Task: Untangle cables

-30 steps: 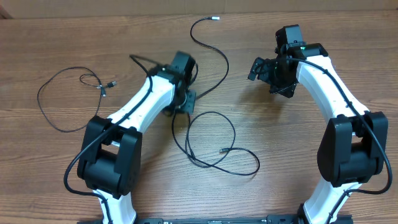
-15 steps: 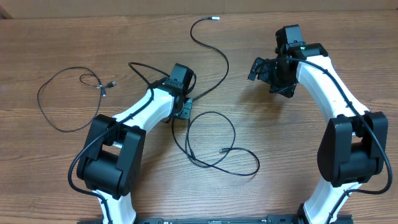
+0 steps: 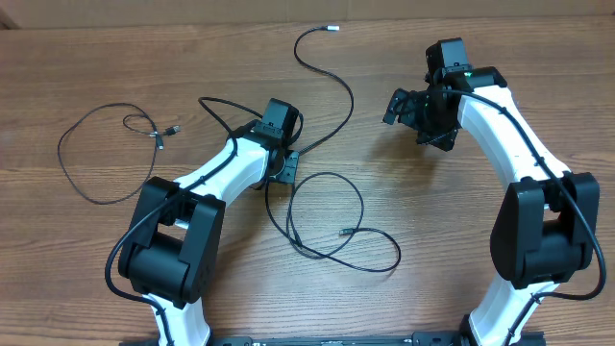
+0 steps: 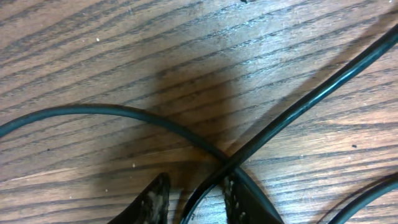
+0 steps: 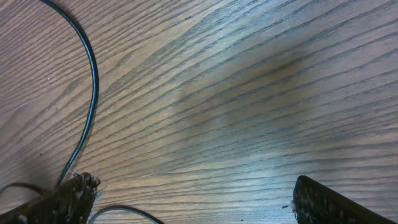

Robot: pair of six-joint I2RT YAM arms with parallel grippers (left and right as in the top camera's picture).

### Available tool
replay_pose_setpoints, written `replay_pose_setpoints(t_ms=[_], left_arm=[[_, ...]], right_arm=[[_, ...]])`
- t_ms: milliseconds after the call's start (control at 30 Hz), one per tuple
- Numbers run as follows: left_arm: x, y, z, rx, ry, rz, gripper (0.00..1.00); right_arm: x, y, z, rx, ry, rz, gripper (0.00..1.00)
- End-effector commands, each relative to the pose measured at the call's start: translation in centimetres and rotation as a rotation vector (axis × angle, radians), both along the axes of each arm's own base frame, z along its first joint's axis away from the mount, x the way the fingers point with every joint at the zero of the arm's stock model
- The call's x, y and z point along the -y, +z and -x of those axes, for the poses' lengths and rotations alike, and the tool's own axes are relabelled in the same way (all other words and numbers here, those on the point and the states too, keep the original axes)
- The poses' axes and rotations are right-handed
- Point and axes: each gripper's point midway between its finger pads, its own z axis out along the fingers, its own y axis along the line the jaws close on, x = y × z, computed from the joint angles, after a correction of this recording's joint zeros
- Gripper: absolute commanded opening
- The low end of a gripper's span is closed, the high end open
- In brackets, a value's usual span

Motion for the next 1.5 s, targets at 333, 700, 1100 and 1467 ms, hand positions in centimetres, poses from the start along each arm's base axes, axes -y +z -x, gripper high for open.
replay_pose_setpoints(t_ms=[333,700,1100,1467], left_arm=[[-0.1,-1.0,1.0,-0.035,-0.020,0.007,0.55],[1.4,-1.1,1.7,-0.074,-0.045,0.092,0.25],[0.6,-0.8,3.5,-0.159,-0.092,0.046,0.04],[1.8,5.1,4.5,-0.300,-0.086,0.088,0.04]], right_arm=[[-0.1,0.1,0.0,0.005,0.002,0.002,1.00],[-0.1,0.1,0.0,0.005,0.002,0.002,1.00],[-0.1,0.1,0.0,0.005,0.002,0.002,1.00],[-0.1,0.1,0.0,0.005,0.002,0.002,1.00]])
